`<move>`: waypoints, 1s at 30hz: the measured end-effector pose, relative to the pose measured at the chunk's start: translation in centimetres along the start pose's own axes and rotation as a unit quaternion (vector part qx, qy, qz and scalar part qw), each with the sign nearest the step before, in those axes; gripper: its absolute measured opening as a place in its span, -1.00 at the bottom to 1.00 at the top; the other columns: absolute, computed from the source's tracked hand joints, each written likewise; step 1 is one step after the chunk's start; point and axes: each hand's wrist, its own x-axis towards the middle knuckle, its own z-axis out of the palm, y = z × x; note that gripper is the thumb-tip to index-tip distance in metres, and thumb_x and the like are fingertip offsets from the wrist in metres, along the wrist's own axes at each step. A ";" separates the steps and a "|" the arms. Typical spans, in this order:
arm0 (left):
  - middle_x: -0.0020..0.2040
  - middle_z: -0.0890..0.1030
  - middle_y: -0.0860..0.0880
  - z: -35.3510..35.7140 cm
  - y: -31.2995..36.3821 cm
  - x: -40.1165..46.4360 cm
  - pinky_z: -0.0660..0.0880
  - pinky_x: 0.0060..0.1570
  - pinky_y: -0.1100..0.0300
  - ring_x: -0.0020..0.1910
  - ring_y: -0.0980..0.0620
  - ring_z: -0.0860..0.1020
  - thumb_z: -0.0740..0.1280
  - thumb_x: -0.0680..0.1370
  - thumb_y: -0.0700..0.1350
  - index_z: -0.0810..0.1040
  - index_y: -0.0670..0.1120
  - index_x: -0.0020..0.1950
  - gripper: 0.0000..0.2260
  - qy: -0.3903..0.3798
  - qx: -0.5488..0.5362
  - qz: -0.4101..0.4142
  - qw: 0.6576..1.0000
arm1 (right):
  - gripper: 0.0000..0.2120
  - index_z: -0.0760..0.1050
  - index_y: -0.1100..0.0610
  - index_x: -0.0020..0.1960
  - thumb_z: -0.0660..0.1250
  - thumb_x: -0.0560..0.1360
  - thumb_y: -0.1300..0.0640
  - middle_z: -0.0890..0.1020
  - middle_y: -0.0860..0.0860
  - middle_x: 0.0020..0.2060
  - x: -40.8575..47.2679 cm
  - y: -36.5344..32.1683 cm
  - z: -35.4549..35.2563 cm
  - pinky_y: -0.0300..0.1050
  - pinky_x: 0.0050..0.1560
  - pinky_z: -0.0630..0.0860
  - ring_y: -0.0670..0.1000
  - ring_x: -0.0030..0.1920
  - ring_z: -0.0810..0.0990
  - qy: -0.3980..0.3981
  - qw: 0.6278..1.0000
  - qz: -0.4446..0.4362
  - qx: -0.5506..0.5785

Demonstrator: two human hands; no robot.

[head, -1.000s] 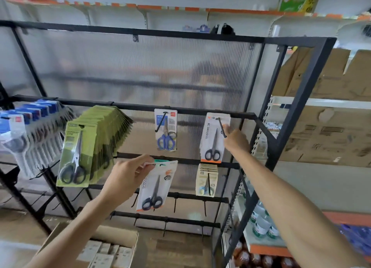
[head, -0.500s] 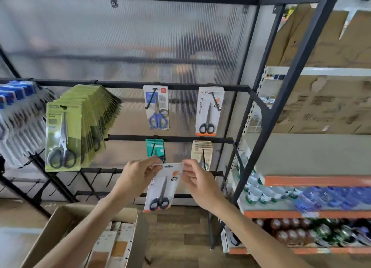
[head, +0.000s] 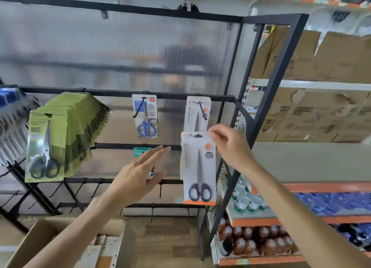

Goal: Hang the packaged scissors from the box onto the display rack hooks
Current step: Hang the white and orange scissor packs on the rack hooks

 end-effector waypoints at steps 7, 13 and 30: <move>0.48 0.33 0.17 -0.1 0.2 0.9 0.38 0.28 0.21 0.40 0.11 0.38 0.27 0.61 0.07 0.10 0.24 0.57 -0.43 -0.020 0.002 0.040 0.999 | -0.86 0.60 0.08 0.09 0.28 0.64 0.11 0.67 -0.07 -0.07 4.8 1.6 -1.5 -0.22 -0.13 0.57 -0.09 -0.16 0.64 0.046 0.997 0.062 -0.002; 0.48 0.33 0.13 0.0 1.3 3.5 0.34 0.38 0.15 0.44 0.10 0.30 0.33 0.60 0.00 0.15 0.18 0.56 -0.41 -0.023 0.016 0.042 0.999 | -0.84 0.59 0.14 -0.05 0.24 0.62 0.22 0.62 -0.05 -0.17 9.9 2.6 1.3 -0.32 -0.27 0.40 -0.15 -0.22 0.53 0.056 0.993 0.077 -0.072; 0.44 0.35 0.13 2.4 -5.4 -5.4 0.51 0.23 0.06 0.36 0.07 0.42 0.40 0.54 -0.04 0.23 0.18 0.53 -0.38 -0.027 0.006 -0.109 0.994 | -0.64 0.47 0.23 0.29 0.37 0.59 0.05 0.63 0.08 0.21 7.0 5.6 7.4 -0.20 0.10 0.47 0.04 0.19 0.61 0.127 0.966 0.213 0.073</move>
